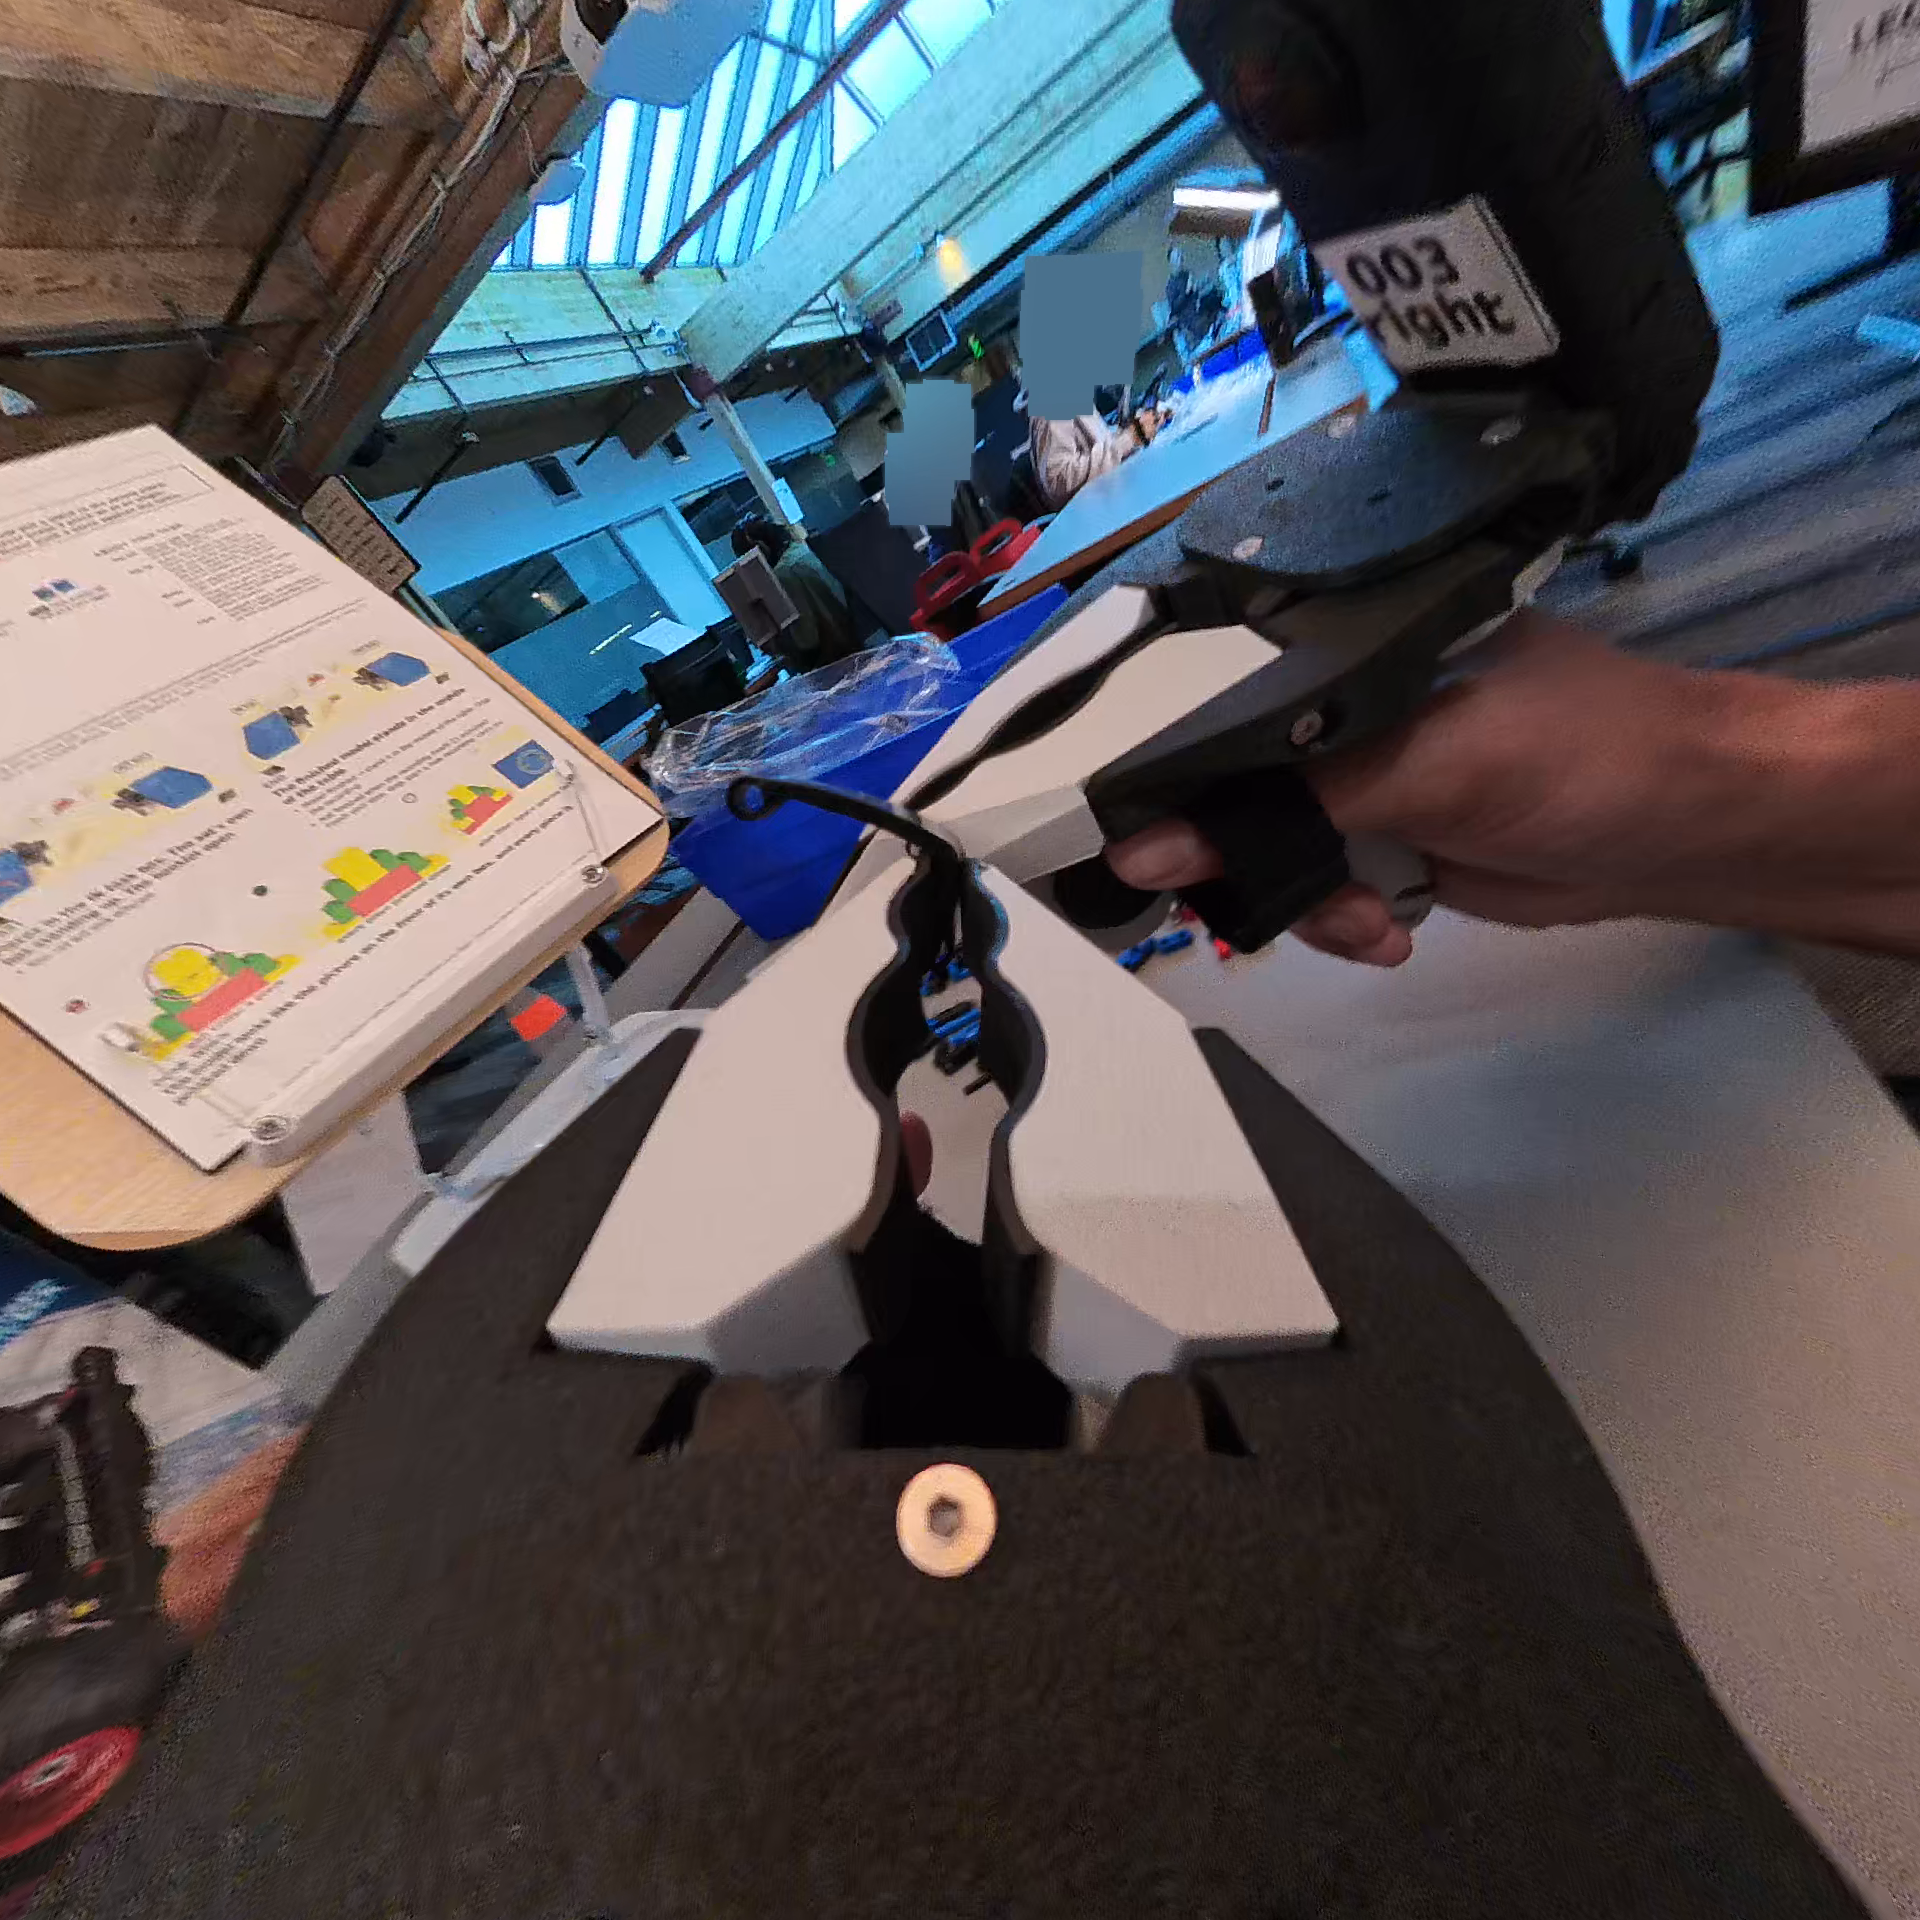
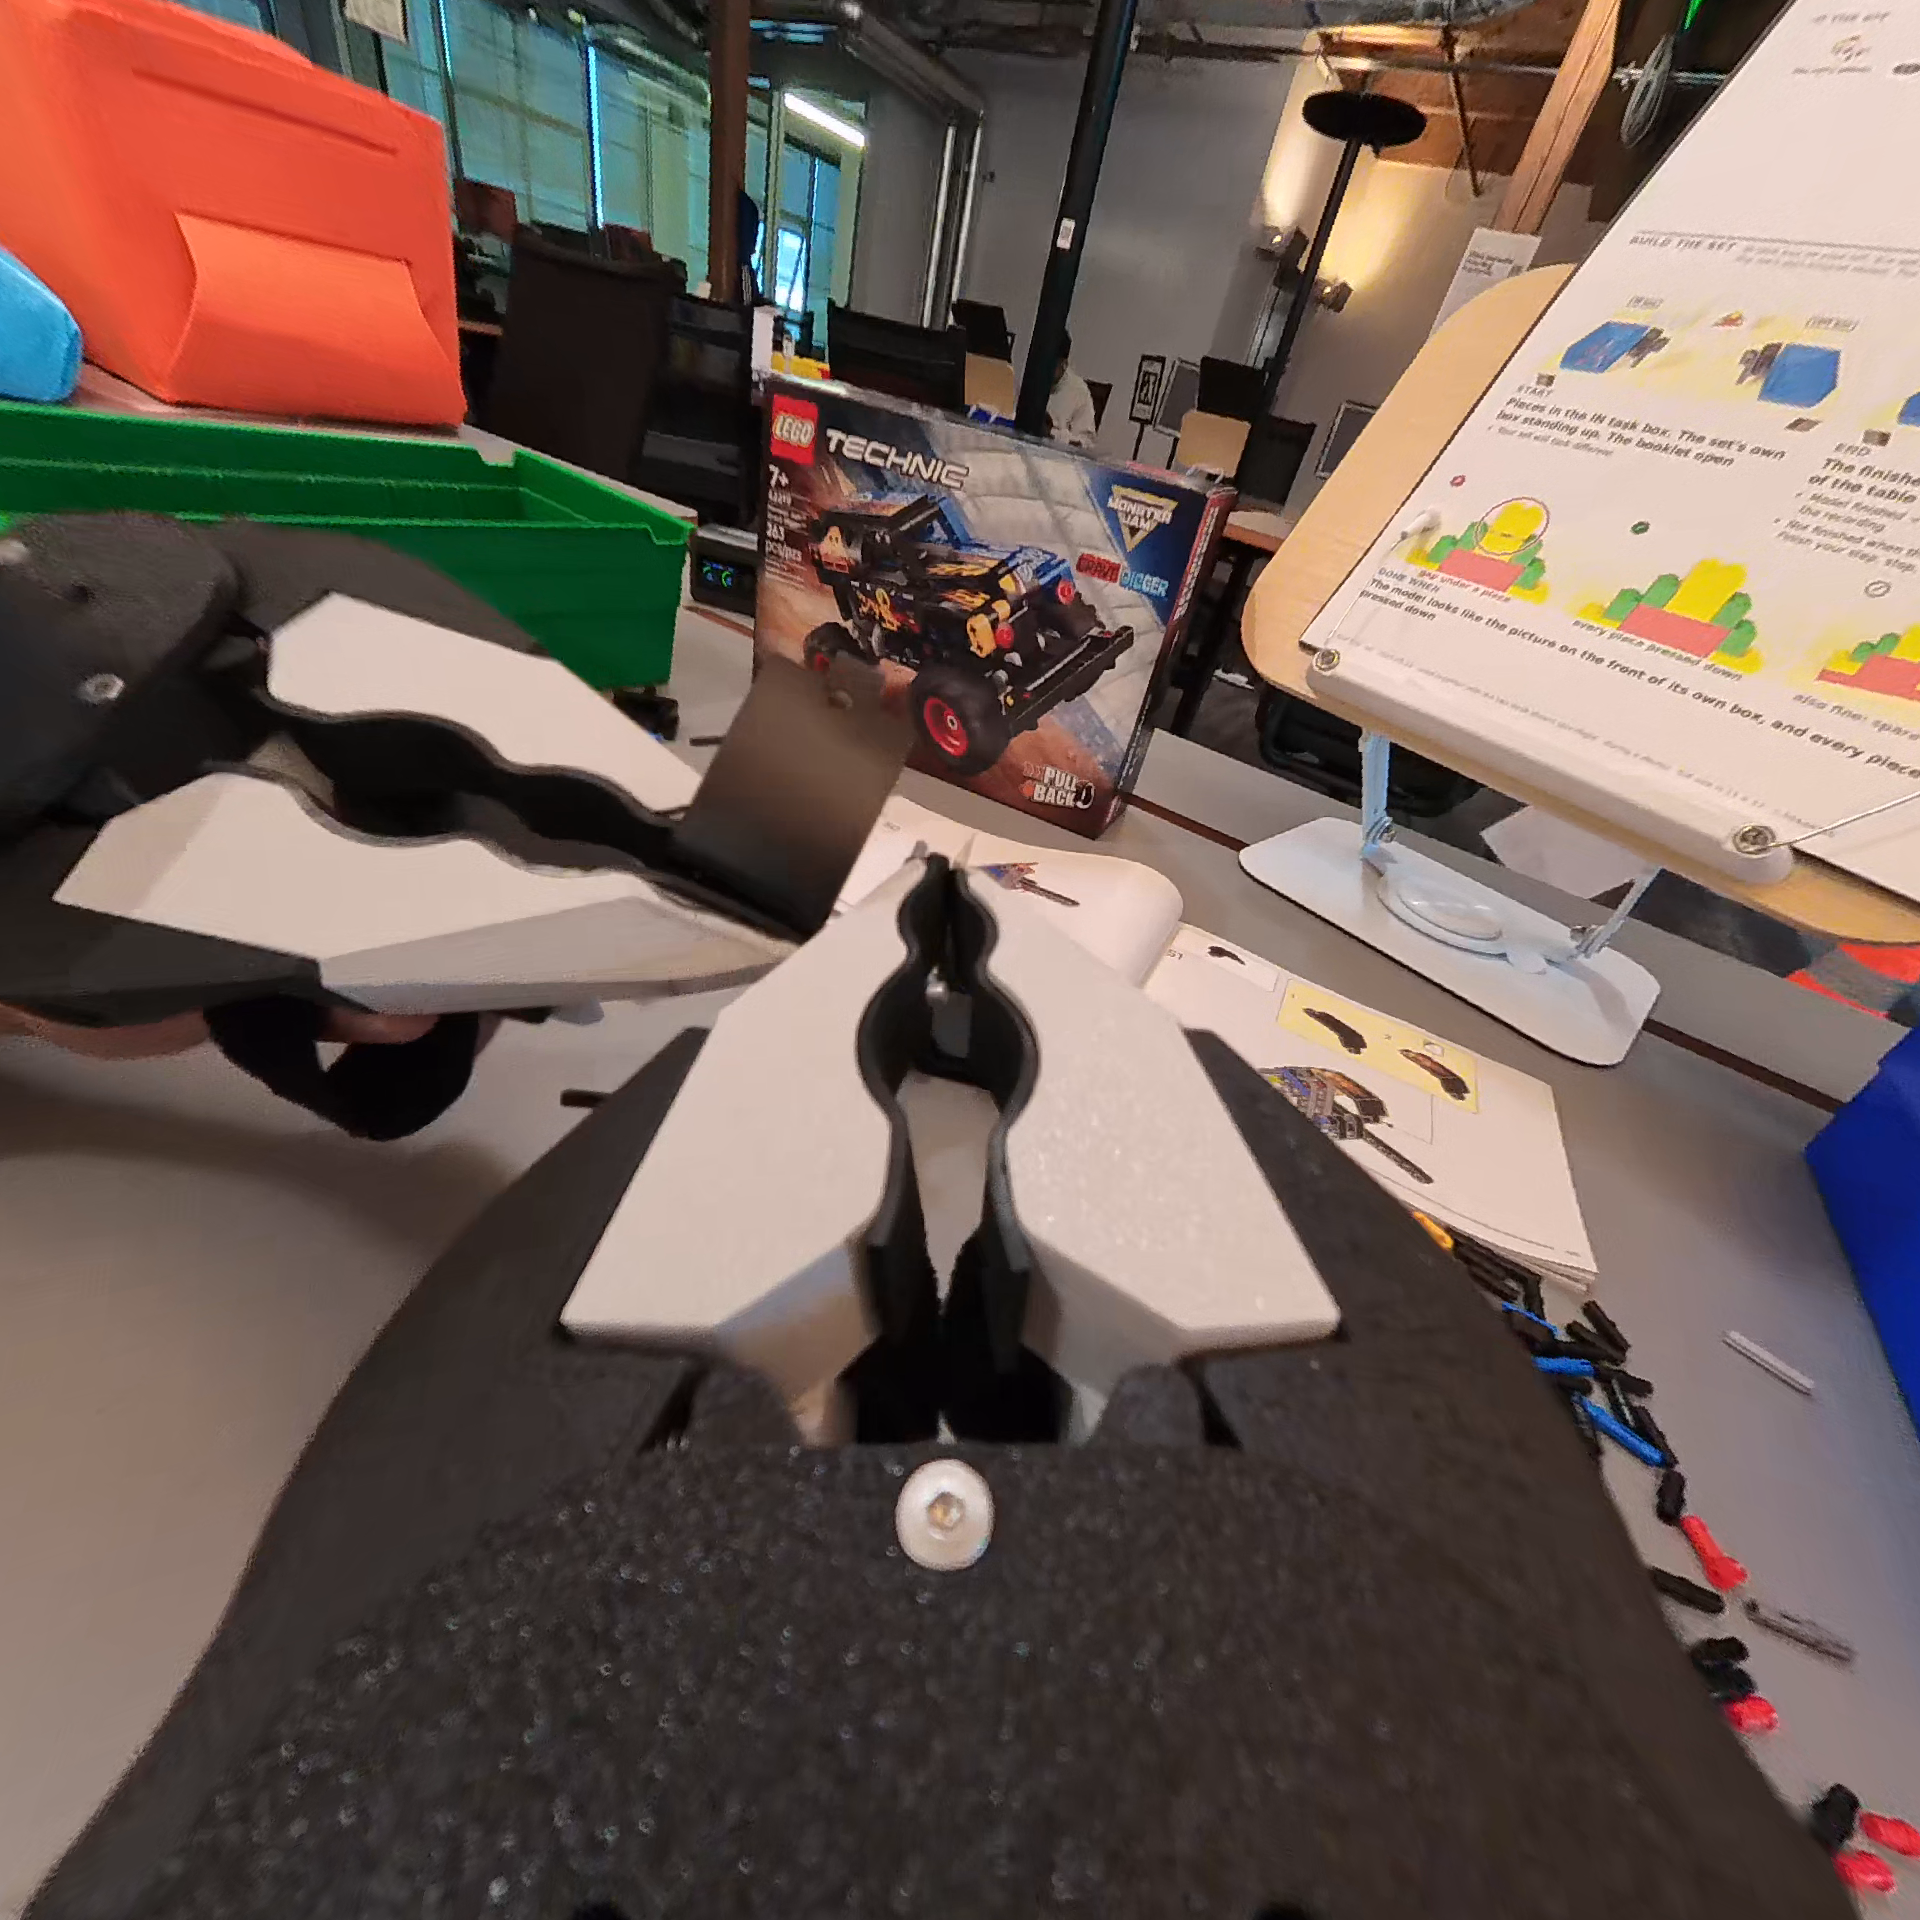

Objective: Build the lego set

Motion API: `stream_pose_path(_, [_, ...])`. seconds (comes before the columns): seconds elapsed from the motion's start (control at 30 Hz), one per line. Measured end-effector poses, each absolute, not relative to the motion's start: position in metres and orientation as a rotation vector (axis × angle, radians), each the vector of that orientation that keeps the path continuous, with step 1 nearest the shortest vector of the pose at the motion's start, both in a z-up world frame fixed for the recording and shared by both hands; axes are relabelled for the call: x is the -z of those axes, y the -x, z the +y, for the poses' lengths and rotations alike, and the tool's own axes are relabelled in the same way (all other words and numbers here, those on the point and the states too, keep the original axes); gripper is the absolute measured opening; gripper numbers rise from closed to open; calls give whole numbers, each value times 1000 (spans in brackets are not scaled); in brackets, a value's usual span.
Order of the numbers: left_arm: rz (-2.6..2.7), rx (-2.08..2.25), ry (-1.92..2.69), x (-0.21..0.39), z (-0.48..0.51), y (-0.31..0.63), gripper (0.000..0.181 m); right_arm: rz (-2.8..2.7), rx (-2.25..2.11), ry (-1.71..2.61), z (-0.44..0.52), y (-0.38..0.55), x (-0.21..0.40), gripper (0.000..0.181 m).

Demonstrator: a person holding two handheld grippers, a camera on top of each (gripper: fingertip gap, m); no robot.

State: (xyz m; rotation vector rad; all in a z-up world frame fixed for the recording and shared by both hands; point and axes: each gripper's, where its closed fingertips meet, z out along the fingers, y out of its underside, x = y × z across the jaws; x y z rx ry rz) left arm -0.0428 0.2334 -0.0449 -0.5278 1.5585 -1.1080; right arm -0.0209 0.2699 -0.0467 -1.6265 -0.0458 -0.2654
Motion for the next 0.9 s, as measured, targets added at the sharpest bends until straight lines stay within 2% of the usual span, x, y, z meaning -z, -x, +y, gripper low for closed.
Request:
stream_pose_path(0.23, [1391,387,583,62,287,21,1,48,279,1617,267,3,42,0])
stream_pose_path(0.53, [1400,256,614,71,290,18,0,113,94,1447,265,16,32,0])
stream_pose_path(0.9, [1405,231,590,76,291,17,0,33,363,1480,266,20,41,0])
